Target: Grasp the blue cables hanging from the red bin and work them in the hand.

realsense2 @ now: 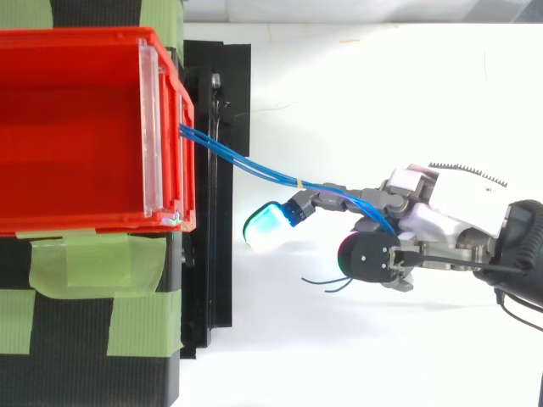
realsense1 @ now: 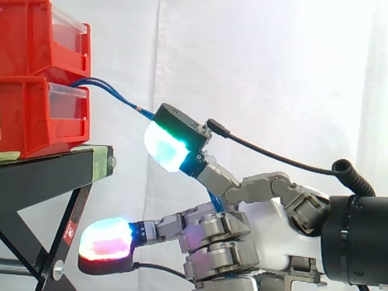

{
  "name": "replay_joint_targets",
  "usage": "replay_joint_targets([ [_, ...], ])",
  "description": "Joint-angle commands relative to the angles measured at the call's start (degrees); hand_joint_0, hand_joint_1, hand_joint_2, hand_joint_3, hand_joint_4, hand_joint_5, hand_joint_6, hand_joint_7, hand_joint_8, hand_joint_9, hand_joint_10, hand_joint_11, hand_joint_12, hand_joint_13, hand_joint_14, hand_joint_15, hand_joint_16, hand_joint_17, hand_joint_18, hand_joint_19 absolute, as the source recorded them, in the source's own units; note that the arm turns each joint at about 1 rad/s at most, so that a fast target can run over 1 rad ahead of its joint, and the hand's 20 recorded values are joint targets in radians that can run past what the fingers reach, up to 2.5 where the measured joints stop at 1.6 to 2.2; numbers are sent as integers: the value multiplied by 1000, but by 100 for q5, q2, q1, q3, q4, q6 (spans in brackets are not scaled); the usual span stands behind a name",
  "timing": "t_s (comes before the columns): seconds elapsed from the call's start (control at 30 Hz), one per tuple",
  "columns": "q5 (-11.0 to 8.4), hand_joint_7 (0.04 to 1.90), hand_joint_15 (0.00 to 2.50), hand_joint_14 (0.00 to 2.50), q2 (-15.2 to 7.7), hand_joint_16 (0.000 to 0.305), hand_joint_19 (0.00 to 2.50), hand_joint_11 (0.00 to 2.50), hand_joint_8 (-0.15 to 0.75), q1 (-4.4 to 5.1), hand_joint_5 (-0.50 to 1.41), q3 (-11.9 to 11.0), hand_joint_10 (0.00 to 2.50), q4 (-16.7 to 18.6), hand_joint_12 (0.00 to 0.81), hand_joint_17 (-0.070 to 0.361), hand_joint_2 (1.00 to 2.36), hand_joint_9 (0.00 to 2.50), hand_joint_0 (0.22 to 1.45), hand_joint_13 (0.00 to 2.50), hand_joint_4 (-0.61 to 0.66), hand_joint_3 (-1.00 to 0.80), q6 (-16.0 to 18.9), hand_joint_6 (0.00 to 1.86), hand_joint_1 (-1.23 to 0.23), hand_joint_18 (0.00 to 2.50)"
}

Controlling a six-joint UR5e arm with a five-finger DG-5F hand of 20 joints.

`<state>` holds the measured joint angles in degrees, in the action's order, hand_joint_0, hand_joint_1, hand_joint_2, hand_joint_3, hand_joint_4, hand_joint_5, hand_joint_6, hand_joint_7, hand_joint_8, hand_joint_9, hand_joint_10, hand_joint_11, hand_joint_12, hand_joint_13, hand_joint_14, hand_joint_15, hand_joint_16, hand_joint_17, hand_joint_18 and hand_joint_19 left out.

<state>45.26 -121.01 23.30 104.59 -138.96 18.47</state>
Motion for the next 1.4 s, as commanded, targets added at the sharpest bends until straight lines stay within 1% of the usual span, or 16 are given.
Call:
replay_joint_targets([
  [0.0,0,940,1908,2500,7,60,1549,2500,469,-1,194,0,2500,0,520,136,1000,981,757,1038,361,-1000,8,13,-542,1387],
  [0.13,0,938,1900,2500,-1,61,1520,2500,468,-1,192,0,2500,0,521,138,1000,966,756,1019,358,-1000,8,13,-543,1380],
  [0.23,0,937,1904,2500,-1,61,1478,2500,486,-1,191,0,2500,0,531,138,1000,944,753,997,359,-1000,-1,13,-546,1347],
  [0.33,0,941,1900,2500,-1,62,1428,2500,512,-1,178,0,2500,0,540,138,1000,868,753,974,354,-1000,-1,13,-550,1320],
  [0.43,0,942,1929,2500,-1,61,1412,2500,536,-1,168,0,2500,0,546,138,1000,868,754,966,354,-1000,-1,13,-551,1312],
  [0.53,0,946,1948,2500,-1,62,1387,2500,523,-1,161,0,2500,0,549,139,1000,835,754,948,361,-1000,-1,13,-551,1296],
  [0.67,0,947,1936,2500,-1,62,1306,2500,540,-1,157,0,2500,0,552,140,1000,831,756,917,359,-1000,-1,13,-550,1266],
  [0.73,0,946,1920,2500,-1,62,1288,2500,533,-1,156,0,2500,0,549,140,1000,825,751,911,357,-1000,-1,13,-552,1260],
  [0.87,0,947,1914,2500,-1,61,1282,2500,530,-1,155,0,2500,0,552,138,1000,817,749,903,353,-1000,-1,12,-552,1241],
  [1.07,0,944,1905,2500,7,62,1276,2500,520,-1,140,0,2500,0,536,139,1000,800,748,887,347,-1000,-1,13,-556,1231],
  [1.37,0,944,1908,2500,-1,60,1316,2500,512,-1,139,0,2500,0,534,136,1000,795,749,871,344,-1000,-1,13,-559,1220],
])
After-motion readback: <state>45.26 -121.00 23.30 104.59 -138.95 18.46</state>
